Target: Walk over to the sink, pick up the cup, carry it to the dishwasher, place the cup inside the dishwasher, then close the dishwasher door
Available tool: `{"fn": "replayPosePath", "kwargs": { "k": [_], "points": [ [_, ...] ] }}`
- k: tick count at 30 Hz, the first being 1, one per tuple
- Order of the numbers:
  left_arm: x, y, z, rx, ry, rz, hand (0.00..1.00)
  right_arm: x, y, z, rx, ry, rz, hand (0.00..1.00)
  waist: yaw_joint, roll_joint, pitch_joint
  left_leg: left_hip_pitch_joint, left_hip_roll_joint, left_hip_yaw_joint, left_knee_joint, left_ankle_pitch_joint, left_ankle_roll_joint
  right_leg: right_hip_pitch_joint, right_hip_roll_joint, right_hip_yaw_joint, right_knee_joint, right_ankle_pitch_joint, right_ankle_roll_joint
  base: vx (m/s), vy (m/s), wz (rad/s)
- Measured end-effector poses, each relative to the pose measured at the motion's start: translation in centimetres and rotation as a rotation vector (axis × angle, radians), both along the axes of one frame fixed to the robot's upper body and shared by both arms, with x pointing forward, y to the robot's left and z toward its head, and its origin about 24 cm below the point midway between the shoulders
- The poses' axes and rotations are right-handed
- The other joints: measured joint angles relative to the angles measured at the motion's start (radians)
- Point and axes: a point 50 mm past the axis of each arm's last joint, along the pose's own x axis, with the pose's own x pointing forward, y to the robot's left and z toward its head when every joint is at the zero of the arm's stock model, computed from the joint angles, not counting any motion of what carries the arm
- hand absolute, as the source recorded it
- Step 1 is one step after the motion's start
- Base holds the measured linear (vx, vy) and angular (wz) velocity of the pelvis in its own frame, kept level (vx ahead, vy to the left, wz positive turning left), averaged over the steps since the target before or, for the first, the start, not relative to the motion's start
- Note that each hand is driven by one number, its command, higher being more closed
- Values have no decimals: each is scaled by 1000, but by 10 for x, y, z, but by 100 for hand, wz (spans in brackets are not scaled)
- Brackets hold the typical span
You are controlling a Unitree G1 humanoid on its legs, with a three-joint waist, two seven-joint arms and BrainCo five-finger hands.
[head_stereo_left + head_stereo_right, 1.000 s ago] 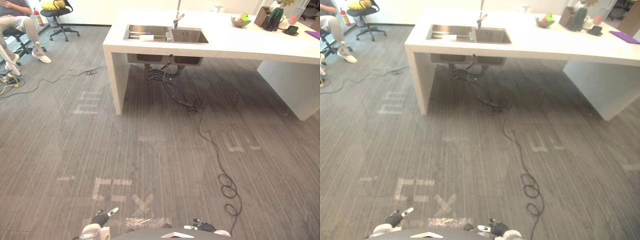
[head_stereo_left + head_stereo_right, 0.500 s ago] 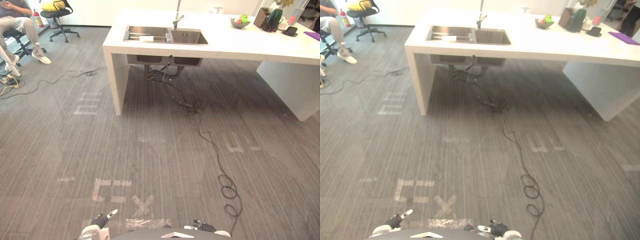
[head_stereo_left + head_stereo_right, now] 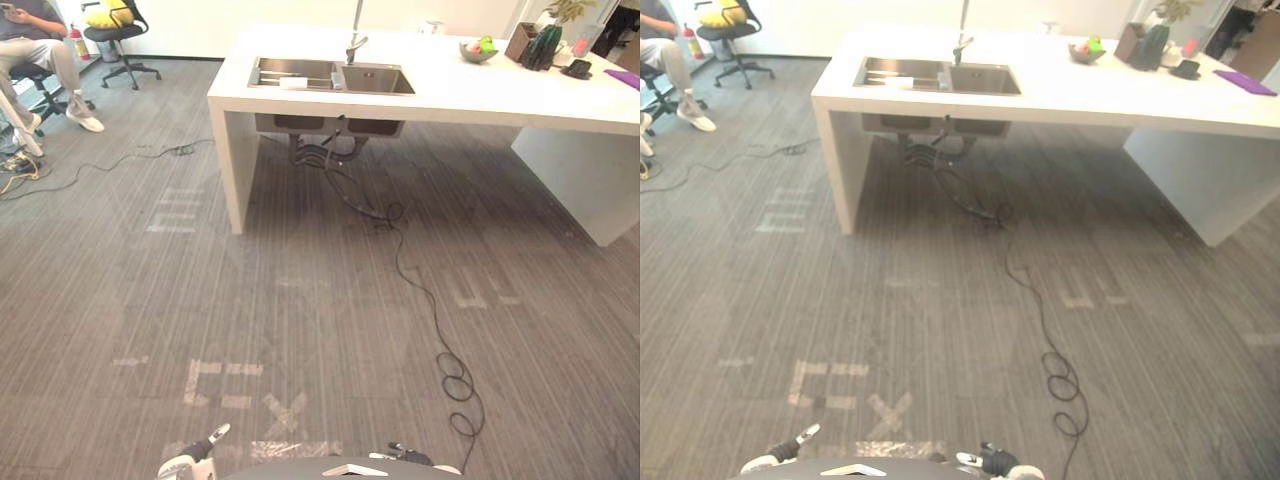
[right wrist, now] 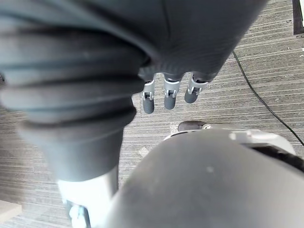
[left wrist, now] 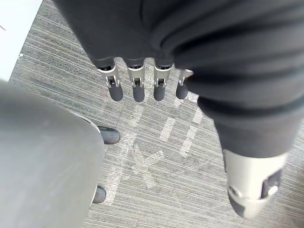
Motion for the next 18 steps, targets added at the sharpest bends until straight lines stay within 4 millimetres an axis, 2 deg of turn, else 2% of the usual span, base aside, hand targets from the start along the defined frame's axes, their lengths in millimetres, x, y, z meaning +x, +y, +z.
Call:
{"fn": "replayPosePath", "kwargs": {
  "k": [9,10,12,14,15,16,17,18],
  "points": [
    [-2,1,0,30,12,7,0,-1,-1,0,3,-5,-25,0,-7,1,1,16,-6,-4,0,1,2,17,-6,-10,8,-1,1,0,2,3],
    [-2,0,0,25,10,3,0,-1,-1,0,8,-8,-39,0,-9,2,5,16,-6,-4,0,-3,1,9,-9,-10,36,-17,5,-38,33,2],
    [-2,0,0,16,8,0,0,1,-1,1,9,-18,-46,0,-15,1,11,19,-8,-5,0,-9,3,-30,-19,-10,134,-70,14,-43,42,4],
    [0,3,1,12,-2,-6,0,1,2,0,17,-23,-53,0,-15,-8,28,36,-22,0,0,-24,23,-100,-59,-17,332,-152,50,-18,45,7],
    [0,4,1,12,-6,-7,0,0,2,0,17,-22,-54,0,-15,-17,34,41,-25,1,0,-27,27,-123,-67,-18,390,-164,57,-6,39,1],
    [2,4,1,12,-15,-8,0,1,1,1,18,-29,-64,0,-14,-6,44,59,-19,3,0,-30,32,-175,-77,-20,522,-165,50,-32,34,-2],
    [3,5,2,12,-25,-8,0,2,-1,1,25,-42,-112,0,-18,-12,58,79,-15,5,0,-35,39,-228,-94,-35,641,-171,25,-33,30,0],
    [3,6,2,13,-27,-8,0,2,-1,1,27,-48,-146,0,-19,-14,61,85,-13,5,0,-37,40,-245,-105,-51,683,-188,17,-61,18,3]
  ]
}}
